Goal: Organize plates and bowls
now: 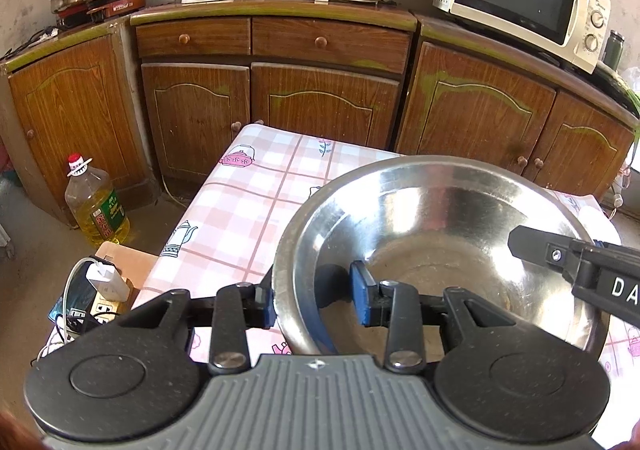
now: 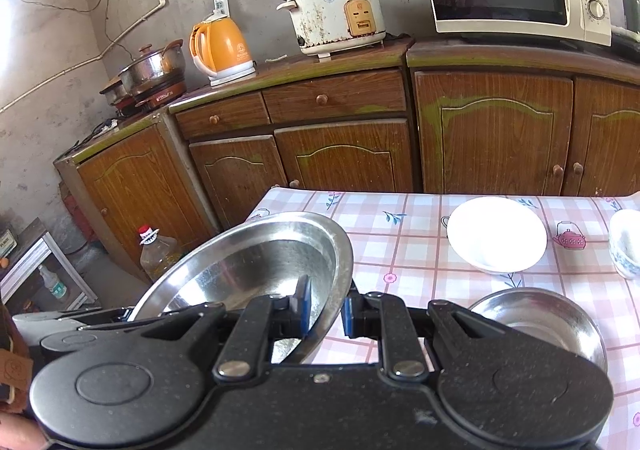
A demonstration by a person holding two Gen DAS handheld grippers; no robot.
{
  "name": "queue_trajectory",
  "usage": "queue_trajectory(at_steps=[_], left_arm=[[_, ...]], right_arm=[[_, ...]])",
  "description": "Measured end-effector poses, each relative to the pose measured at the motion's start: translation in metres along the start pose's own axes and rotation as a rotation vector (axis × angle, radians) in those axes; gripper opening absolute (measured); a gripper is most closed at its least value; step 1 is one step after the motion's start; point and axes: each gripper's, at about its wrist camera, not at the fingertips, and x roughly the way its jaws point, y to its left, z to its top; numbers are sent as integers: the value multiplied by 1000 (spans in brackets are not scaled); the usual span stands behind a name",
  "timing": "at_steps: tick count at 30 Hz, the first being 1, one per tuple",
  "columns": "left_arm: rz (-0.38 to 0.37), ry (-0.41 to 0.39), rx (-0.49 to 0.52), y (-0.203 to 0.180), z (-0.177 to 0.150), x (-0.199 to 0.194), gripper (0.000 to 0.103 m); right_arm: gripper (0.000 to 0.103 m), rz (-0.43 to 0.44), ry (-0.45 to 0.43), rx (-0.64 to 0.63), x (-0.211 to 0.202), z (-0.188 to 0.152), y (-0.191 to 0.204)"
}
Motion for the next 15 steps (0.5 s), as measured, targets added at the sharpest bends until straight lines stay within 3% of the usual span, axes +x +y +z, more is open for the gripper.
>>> queue_trajectory(at_steps=[15], left_arm=[[-9,16,-10,2,-22,-5,36]], right_arm=[[20,7,8,-4,-10,-21,0]])
